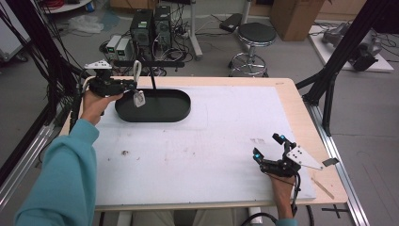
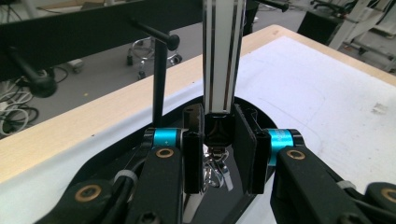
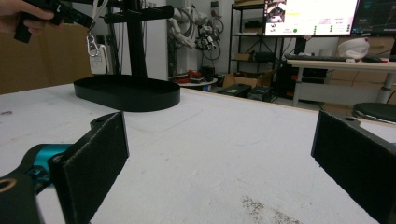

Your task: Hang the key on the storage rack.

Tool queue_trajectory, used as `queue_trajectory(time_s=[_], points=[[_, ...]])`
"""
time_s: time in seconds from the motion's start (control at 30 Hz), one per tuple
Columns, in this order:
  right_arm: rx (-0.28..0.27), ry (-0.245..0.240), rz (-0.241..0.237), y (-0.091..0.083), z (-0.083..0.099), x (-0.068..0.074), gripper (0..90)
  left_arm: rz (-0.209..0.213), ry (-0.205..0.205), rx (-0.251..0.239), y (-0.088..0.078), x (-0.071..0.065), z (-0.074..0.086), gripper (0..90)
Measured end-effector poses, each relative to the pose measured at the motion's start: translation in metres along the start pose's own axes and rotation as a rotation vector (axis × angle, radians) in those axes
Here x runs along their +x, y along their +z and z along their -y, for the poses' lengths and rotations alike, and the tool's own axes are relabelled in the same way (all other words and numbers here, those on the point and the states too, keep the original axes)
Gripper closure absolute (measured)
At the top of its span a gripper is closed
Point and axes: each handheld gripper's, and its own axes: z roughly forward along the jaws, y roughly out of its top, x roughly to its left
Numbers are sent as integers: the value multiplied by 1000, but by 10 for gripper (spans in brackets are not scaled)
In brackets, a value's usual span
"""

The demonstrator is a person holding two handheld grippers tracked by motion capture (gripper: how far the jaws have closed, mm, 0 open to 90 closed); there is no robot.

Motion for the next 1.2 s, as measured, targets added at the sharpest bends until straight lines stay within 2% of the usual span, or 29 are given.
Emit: queue_trajectory(time_s=[0.5,0.97,1.13,1.2], points=[[4,-2,1,0,0,1,35,18,-34,14,9,10,8,739],[3,-3,2,-1,0,1,34,-5,-78,-4,14,18,13,739],[2,-2,3,0,0,1,34,-8,-108,-17,15,23,16,738],[2,-1,2,0,0,1,34,-12,-105,-19,16,23,16,738]])
